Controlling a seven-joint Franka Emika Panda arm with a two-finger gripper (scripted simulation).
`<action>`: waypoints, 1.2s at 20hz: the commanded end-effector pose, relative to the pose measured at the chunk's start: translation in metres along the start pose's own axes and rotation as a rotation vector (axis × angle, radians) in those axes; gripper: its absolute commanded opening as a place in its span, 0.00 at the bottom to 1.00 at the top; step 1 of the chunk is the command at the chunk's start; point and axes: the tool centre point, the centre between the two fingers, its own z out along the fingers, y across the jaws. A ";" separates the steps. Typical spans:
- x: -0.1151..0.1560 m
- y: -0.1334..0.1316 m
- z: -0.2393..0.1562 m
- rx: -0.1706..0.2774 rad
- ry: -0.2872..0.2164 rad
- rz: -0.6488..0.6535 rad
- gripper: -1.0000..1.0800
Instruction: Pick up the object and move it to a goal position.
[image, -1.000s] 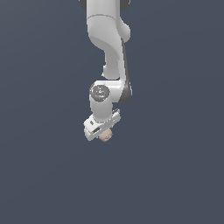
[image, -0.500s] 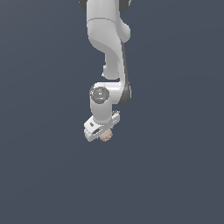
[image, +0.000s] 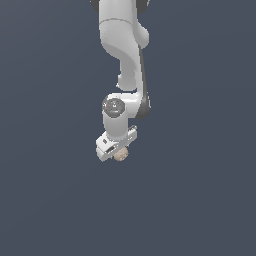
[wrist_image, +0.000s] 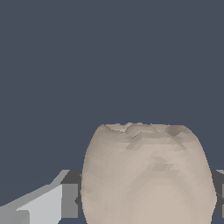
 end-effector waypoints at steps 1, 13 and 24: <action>0.001 0.000 -0.007 -0.001 0.001 0.000 0.00; 0.006 -0.001 -0.098 -0.001 0.001 -0.001 0.00; 0.015 -0.001 -0.221 0.000 0.001 -0.002 0.00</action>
